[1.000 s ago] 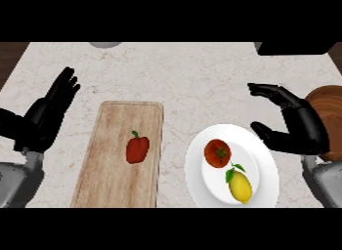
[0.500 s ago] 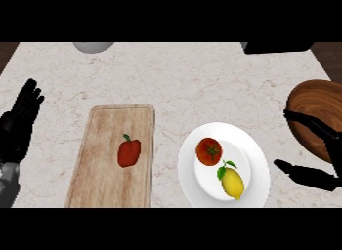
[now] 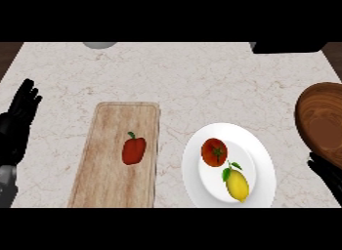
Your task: Pick the lemon from the plate and place it in the bowl
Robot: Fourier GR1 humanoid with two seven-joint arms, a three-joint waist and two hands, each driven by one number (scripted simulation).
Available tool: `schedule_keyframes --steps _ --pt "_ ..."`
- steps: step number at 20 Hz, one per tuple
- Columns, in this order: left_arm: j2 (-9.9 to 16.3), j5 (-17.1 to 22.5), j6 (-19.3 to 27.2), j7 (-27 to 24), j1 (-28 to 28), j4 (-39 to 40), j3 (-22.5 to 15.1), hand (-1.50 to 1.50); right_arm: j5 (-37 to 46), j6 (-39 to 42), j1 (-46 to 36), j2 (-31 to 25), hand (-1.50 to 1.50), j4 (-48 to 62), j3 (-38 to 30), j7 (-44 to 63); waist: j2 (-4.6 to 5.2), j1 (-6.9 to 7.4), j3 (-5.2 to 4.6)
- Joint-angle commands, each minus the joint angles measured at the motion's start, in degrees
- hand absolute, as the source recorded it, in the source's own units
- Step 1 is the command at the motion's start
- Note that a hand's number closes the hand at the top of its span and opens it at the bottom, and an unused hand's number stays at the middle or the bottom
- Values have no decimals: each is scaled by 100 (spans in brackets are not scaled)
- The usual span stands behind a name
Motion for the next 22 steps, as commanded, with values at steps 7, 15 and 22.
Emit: schedule_keyframes --steps 7,15,22 --pt "-144 -230 -207 20 -290 276 79 0 11 1744 -829 -718 -150 -1727 -673 2700 70 222 -1" --pt "-203 -230 -349 -31 -243 63 56 0 -334 3436 -2513 -818 -150 -594 302 3850 111 478 -2" --pt "-589 -593 -88 -78 92 -211 -262 0 -1057 4755 -3967 102 -150 153 1012 4872 82 456 2"
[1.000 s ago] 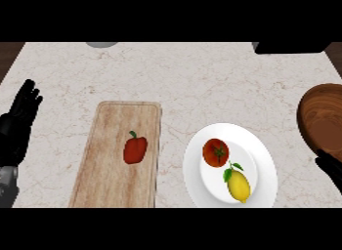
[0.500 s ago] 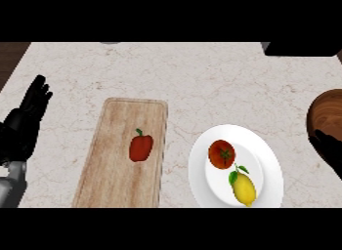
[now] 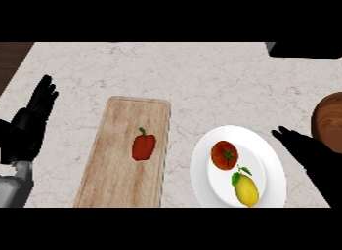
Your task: Pick the lemon from the plate and place it in the bowl
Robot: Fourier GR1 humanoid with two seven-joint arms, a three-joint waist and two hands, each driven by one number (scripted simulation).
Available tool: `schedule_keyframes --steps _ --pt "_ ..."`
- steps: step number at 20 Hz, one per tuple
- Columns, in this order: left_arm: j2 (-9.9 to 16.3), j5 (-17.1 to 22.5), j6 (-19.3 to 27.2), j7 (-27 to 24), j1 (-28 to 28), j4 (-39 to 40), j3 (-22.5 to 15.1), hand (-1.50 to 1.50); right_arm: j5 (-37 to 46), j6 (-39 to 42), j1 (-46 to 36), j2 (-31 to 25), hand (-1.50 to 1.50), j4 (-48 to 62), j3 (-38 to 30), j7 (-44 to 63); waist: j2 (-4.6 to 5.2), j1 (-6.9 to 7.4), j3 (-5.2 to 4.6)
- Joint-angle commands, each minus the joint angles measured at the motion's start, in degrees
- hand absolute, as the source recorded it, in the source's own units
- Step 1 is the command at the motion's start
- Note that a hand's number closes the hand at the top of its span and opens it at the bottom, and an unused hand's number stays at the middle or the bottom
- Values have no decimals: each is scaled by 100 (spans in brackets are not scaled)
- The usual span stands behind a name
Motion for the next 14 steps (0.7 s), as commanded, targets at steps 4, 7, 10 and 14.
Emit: schedule_keyframes --steps 4,7,10,14 --pt "-214 -115 25 153 -300 176 21 0 -453 1308 -1037 739 -150 1022 619 693 -13 -107 5" --pt "18 -54 -129 201 -319 202 335 0 -315 1410 -1167 1322 -150 1461 882 1033 -25 -130 8" --pt "145 82 -456 -26 -73 445 581 0 252 1371 -944 1376 -150 1676 1151 792 -30 -176 9" --pt "-45 -34 -375 89 281 -99 520 0 1120 1113 -822 1365 -150 1581 1145 309 -49 -196 13"
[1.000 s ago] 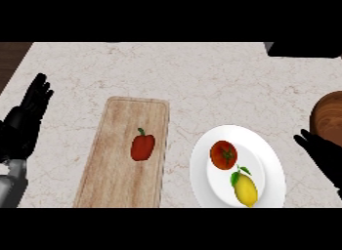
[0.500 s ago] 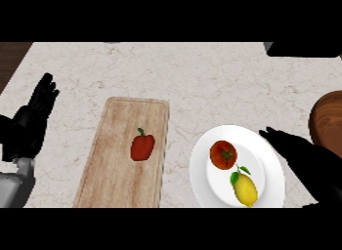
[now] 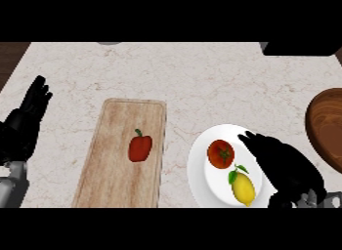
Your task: Pick the lemon from the plate and place it in the bowl
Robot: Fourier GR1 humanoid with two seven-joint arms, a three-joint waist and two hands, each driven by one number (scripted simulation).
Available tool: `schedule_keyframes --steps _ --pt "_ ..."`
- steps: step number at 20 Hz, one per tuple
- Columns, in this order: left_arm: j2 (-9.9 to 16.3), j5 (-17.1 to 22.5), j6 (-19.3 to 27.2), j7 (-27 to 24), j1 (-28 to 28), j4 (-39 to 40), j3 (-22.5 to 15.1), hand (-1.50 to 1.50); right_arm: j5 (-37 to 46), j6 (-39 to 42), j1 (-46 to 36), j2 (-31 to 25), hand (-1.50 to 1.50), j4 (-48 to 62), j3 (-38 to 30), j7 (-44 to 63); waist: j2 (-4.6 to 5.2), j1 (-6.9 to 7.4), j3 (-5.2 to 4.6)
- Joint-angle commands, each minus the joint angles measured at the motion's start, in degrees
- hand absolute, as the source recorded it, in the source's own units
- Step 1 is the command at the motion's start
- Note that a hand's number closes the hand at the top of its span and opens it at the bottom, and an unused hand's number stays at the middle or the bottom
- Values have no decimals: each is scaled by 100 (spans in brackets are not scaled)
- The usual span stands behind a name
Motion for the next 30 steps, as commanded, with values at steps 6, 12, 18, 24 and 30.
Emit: schedule_keyframes --steps 6,12,18,24,30 --pt "-275 -205 -154 12 2 -17 195 0 1710 -203 382 542 -150 244 302 -463 -8 -63 2" --pt "-445 -487 -153 22 113 -96 304 0 1854 264 536 1169 -150 713 155 -368 -7 -49 1" --pt "-506 -470 -454 79 778 -775 379 0 2272 184 759 1455 -150 972 -70 -657 -14 -18 2" --pt "-490 -574 -651 196 405 -533 722 0 3054 -385 951 1917 -150 1670 -8 -1215 -6 -32 3" --pt "-486 -526 -882 436 296 -748 974 0 3070 -11 980 2004 -150 1851 -447 -1527 -9 -32 3"
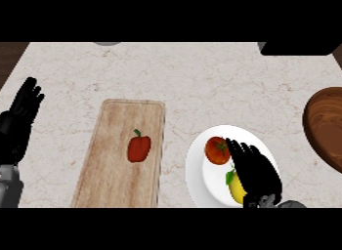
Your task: Pick the lemon from the plate and place it in the bowl
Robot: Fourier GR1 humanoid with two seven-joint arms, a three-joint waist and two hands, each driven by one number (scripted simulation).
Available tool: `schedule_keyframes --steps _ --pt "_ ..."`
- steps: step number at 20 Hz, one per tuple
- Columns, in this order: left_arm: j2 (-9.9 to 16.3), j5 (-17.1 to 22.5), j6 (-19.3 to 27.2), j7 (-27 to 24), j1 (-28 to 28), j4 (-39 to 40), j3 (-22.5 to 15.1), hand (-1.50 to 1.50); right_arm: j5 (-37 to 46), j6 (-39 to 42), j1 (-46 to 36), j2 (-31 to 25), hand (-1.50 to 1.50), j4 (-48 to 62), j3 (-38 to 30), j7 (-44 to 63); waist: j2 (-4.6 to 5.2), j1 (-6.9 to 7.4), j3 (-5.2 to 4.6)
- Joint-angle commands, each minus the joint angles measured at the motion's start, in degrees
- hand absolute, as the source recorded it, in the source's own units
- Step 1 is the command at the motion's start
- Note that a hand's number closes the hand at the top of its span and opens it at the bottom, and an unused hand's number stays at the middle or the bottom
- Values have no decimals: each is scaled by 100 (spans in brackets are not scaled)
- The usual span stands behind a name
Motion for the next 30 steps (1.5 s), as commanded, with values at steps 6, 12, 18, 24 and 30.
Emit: schedule_keyframes --steps 6,12,18,24,30 --pt "-173 -204 -24 106 52 -155 -7 0 101 -146 -184 264 150 940 -190 -1003 8 29 9" --pt "-292 -395 57 -389 -514 945 99 0 241 -451 -255 437 150 1215 -212 -1349 31 -33 5" --pt "-292 -297 -110 158 10 -122 104 0 806 -979 -590 460 150 1460 -691 -1433 7 23 8" --pt "-409 -508 7 71 -253 128 96 0 505 -1106 473 -21 150 -174 -1047 -1676 3 -42 7" --pt "-359 -377 -136 43 347 -386 195 0 660 -1095 991 -451 150 -1955 -1383 -1357 -29 -58 5"
